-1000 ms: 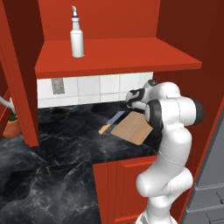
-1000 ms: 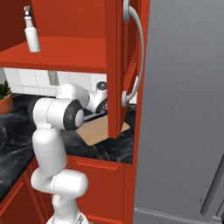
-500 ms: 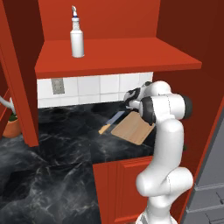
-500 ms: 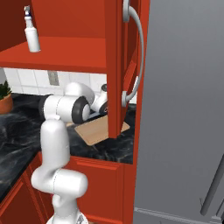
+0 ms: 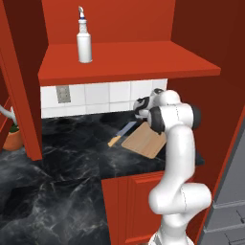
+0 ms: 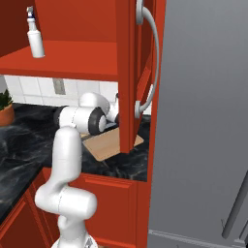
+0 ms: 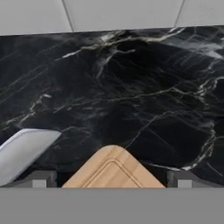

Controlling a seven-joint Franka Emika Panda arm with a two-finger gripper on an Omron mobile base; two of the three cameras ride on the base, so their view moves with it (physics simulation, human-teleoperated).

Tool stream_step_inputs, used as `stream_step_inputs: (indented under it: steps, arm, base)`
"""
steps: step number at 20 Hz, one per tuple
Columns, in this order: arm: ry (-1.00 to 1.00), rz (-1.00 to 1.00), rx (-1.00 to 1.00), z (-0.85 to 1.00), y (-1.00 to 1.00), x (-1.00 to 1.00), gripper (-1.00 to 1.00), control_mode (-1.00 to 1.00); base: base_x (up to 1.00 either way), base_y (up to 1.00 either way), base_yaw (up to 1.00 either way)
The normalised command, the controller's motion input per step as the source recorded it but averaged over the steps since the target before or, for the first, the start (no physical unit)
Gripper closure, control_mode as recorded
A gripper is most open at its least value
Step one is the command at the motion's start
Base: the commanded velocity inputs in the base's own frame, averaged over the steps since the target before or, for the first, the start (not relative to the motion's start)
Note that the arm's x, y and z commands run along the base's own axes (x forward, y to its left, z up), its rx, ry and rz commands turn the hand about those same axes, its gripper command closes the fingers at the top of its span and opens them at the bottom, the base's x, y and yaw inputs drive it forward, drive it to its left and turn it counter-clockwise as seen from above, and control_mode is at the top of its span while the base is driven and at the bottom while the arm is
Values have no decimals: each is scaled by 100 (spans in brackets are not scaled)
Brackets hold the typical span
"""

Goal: Move the cutting board and knife to the sink. Then move spray from the cabinet to the counter.

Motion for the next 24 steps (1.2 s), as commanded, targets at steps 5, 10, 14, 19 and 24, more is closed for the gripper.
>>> stream_step_inputs:
  steps: [5, 10, 14, 19, 24]
  arm:
    - [0, -1, 0, -18, 0, 41, -100, -100]
    - [2, 0, 0, -27, -1, 22, -100, -100]
    - [0, 0, 0, -28, 0, 16, -100, -100]
    - [0, 0, 0, -21, 0, 24, -100, -100]
    - [0, 0, 0, -19, -2, 11, -100, -100]
  base:
    - [0, 0, 0]
    - [0, 0, 0]
    - [0, 0, 0]
    - [0, 0, 0]
    - [0, 0, 0]
